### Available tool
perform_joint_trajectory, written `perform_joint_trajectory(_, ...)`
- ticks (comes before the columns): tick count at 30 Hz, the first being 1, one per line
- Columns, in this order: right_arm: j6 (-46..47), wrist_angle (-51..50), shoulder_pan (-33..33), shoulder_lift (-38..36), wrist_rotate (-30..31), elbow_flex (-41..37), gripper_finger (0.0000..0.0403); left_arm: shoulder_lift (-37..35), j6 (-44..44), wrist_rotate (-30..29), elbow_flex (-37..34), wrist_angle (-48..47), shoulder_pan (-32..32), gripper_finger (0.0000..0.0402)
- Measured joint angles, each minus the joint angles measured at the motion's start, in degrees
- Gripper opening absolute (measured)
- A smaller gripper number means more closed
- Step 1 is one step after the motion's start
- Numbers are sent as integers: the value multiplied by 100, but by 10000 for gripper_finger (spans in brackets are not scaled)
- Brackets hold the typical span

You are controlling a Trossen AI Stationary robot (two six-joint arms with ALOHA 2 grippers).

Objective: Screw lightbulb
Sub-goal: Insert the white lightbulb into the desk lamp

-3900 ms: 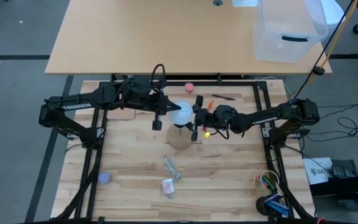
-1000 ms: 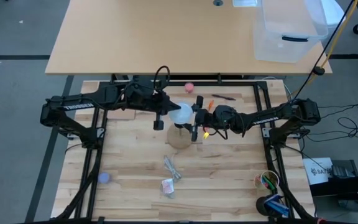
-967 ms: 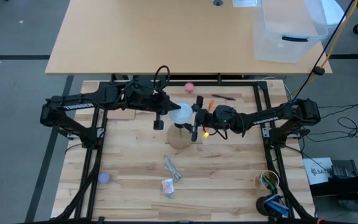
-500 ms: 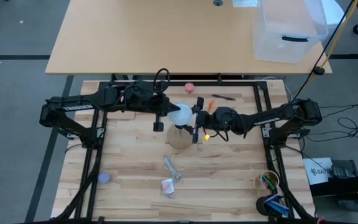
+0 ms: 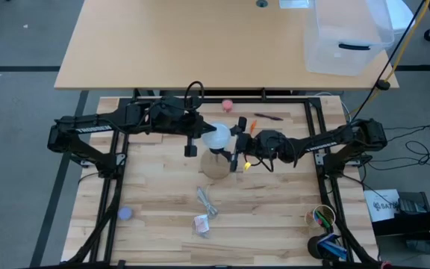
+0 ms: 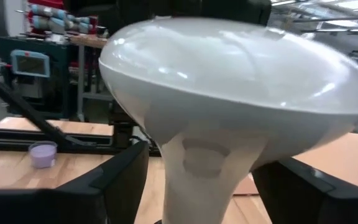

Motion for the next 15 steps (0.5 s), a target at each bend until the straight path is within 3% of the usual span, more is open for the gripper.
perform_joint_trajectory(15,244,-1003,202,-380,653,4,337,0,15,-24,0,-7,4,0)
